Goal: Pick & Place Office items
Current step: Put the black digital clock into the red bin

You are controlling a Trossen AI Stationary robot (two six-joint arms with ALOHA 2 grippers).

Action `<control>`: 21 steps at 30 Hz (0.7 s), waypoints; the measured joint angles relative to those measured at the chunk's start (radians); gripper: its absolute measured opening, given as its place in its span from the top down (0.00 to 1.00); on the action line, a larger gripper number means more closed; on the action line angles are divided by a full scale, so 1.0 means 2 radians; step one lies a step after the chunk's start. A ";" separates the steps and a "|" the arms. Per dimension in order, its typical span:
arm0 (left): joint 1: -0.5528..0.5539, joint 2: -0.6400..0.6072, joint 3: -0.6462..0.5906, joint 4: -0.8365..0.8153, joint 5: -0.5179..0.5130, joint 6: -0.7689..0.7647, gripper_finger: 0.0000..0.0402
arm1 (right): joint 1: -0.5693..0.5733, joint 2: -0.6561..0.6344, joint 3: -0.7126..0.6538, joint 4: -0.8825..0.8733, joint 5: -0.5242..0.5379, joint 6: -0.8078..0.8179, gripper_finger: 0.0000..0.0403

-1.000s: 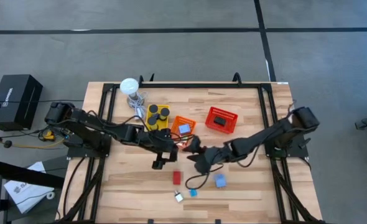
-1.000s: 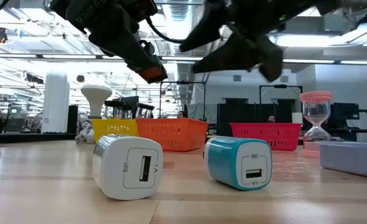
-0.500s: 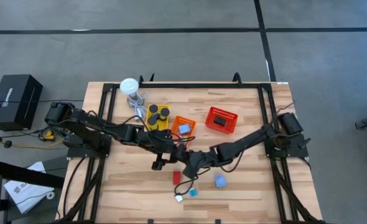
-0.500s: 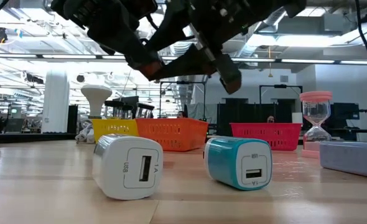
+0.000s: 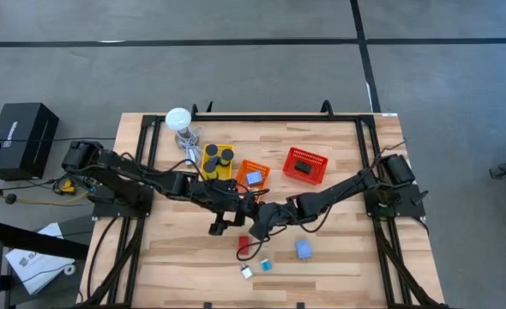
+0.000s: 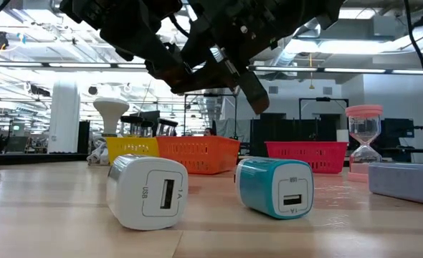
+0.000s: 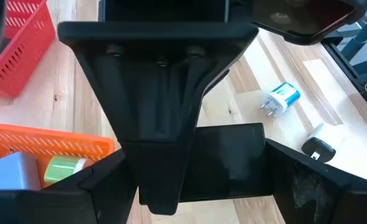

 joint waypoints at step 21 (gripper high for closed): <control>0.000 0.000 0.000 0.002 -0.001 0.000 0.22 | 0.001 0.000 0.000 -0.004 0.000 0.041 0.83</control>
